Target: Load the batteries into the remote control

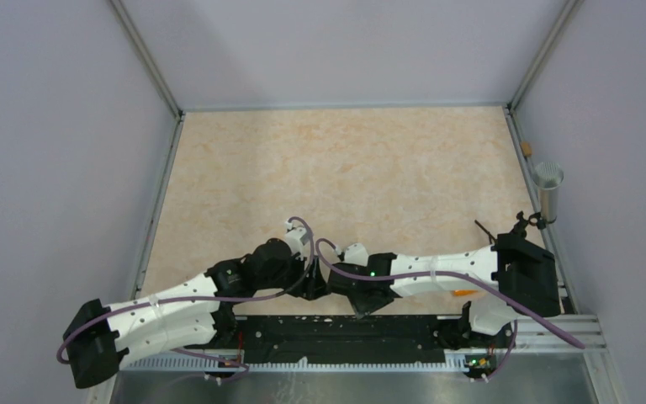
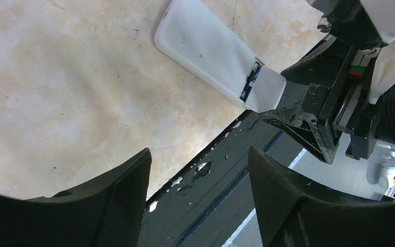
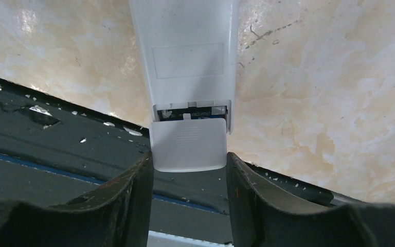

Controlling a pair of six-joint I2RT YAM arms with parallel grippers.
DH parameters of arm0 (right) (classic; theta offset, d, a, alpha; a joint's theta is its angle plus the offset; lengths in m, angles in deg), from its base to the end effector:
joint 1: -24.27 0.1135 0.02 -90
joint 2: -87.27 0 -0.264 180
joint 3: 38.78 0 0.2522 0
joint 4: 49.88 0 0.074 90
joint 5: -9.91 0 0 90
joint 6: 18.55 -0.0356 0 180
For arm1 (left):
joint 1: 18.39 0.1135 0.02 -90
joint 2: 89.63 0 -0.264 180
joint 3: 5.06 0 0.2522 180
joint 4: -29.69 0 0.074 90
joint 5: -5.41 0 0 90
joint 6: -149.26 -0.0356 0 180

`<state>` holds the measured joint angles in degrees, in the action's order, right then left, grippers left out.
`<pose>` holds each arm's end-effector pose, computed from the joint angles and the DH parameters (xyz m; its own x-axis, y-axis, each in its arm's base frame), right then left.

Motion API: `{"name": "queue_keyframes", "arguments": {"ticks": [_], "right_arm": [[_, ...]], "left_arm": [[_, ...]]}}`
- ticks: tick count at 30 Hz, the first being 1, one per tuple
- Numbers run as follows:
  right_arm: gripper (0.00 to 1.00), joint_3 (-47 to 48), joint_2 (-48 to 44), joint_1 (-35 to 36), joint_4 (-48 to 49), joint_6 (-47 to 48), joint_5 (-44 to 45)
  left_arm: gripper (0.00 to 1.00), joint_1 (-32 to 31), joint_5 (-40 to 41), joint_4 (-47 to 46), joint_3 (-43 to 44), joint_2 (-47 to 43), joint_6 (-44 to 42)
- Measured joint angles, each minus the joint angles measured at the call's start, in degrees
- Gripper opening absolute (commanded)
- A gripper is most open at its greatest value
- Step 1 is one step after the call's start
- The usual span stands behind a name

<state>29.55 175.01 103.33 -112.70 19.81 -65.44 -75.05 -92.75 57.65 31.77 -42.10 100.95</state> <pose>0.0586 0.2556 0.1860 -0.8565 -0.4334 -0.2804 -0.4380 0.8976 -0.0495 0.0919 -0.1489 0.1932 -0.8469 0.0895 -0.5241 0.4347 0.6842 -0.5856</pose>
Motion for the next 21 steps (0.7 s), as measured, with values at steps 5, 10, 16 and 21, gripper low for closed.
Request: {"name": "queue_keyframes", "arguments": {"ticks": [5, 10, 16, 21], "right_arm": [[0.12, 0.00, 0.00, -0.35, 0.28, 0.13, -0.22], [0.12, 0.00, -0.02, -0.72, 0.52, 0.28, -0.37], [0.12, -0.02, -0.09, -1.31, 1.07, 0.55, -0.42], [0.12, -0.13, -0.68, -1.62, 1.25, 0.59, -0.48]], "left_arm": [[0.70, 0.52, -0.46, 0.00, 0.00, 0.00, -0.22], [0.70, 1.11, -1.20, -0.02, 0.00, 0.39, -0.42], [0.70, 1.53, -1.68, -0.07, 0.00, 1.70, -0.72], [0.70, 1.90, -2.43, -0.39, 0.00, 2.51, -0.96]]}}
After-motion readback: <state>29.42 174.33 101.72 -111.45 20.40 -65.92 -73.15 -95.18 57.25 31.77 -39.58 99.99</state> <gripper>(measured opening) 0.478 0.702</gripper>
